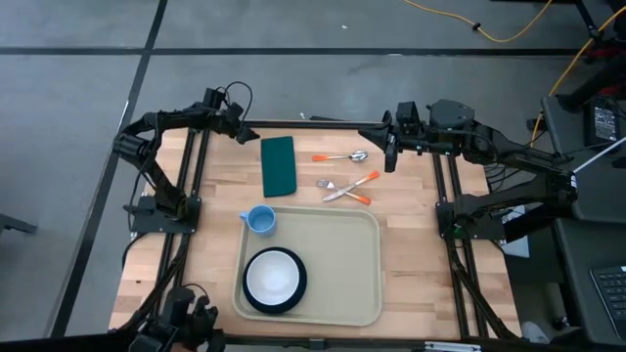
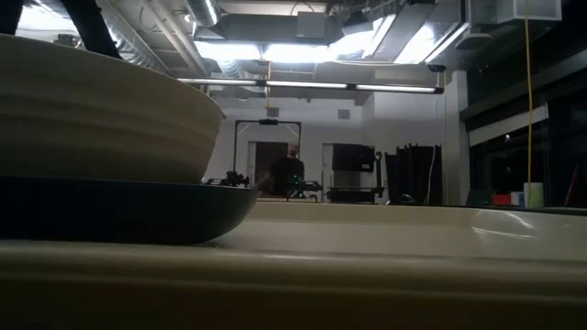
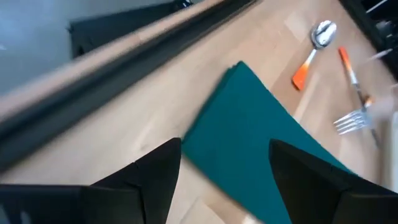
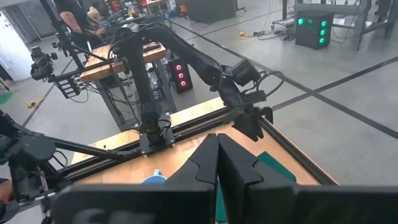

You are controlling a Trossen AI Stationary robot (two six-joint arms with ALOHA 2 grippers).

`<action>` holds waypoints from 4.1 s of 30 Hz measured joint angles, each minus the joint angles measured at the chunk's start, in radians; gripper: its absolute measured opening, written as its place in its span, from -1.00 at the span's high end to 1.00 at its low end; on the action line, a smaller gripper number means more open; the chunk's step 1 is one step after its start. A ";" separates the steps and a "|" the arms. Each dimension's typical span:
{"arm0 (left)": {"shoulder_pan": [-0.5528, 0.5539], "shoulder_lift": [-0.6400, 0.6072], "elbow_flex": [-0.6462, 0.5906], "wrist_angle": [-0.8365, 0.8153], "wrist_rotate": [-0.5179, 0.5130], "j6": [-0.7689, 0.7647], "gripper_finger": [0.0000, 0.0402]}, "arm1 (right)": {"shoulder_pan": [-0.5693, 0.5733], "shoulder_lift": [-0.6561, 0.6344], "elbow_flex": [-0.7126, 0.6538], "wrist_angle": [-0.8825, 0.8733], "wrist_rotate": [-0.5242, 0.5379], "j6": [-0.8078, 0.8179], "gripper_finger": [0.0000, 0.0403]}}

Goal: Set up tray
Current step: Put the green napkin on the gray tray to the right of the green plate

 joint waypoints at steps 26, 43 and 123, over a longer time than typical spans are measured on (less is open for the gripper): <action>-0.135 0.100 0.184 -0.175 -0.351 0.004 -0.18 | 0.000 0.000 0.000 -0.003 0.000 0.003 0.95; -0.165 0.200 0.327 -0.419 -0.324 0.075 -0.18 | 0.000 0.000 0.000 -0.004 0.000 -0.001 0.95; -0.196 0.194 0.322 -0.524 -0.173 0.161 0.98 | 0.000 0.000 0.000 0.001 0.000 -0.047 0.95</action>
